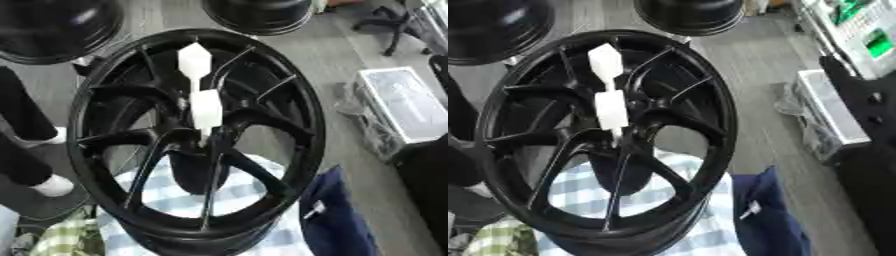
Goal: Pull the pin out of the wheel hub.
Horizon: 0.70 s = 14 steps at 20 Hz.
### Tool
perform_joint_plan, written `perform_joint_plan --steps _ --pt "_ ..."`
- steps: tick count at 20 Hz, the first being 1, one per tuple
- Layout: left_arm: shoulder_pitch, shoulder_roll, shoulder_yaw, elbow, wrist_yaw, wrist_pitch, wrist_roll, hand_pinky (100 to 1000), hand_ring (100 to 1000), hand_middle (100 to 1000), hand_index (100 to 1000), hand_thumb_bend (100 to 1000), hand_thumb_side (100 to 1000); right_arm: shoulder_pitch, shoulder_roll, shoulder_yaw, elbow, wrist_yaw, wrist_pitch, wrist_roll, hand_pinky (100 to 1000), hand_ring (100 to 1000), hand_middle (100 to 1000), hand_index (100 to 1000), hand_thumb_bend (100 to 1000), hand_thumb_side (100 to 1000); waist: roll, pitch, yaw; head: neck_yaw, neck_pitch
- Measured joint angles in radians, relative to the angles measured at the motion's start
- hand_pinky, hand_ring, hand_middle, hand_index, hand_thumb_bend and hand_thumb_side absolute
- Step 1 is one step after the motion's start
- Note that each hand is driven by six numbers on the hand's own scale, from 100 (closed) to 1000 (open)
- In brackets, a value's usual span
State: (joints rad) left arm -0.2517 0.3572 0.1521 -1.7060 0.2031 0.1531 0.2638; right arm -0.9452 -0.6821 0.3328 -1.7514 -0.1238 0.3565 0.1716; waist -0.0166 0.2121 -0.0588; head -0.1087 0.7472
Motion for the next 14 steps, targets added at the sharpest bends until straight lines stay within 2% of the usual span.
perform_joint_plan --steps 7,8,9,14 --pt "0.024 0.022 0.011 0.010 -0.001 -0.002 0.009 717 598 590 618 736 268 -0.161 0.028 0.165 0.000 0.068 0.082 0.239 859 812 786 861 370 491 -0.009 -0.007 -0.016 0.021 0.014" --pt "0.025 0.023 0.011 0.012 -0.001 -0.002 0.010 717 598 590 618 735 268 -0.179 0.037 0.184 0.003 0.076 0.091 0.268 860 812 783 863 497 445 -0.009 -0.008 -0.017 0.021 0.016" --pt "0.027 0.026 0.011 0.013 -0.001 -0.002 0.010 717 597 589 617 735 267 -0.196 0.048 0.201 0.004 0.085 0.102 0.296 861 813 787 864 382 497 -0.009 -0.008 -0.018 0.022 0.016" --pt "0.033 0.031 0.011 0.018 -0.001 -0.002 0.012 717 596 588 615 734 267 -0.254 0.106 0.272 0.025 0.137 0.145 0.396 857 805 780 859 463 479 -0.009 -0.009 -0.019 0.020 0.017"
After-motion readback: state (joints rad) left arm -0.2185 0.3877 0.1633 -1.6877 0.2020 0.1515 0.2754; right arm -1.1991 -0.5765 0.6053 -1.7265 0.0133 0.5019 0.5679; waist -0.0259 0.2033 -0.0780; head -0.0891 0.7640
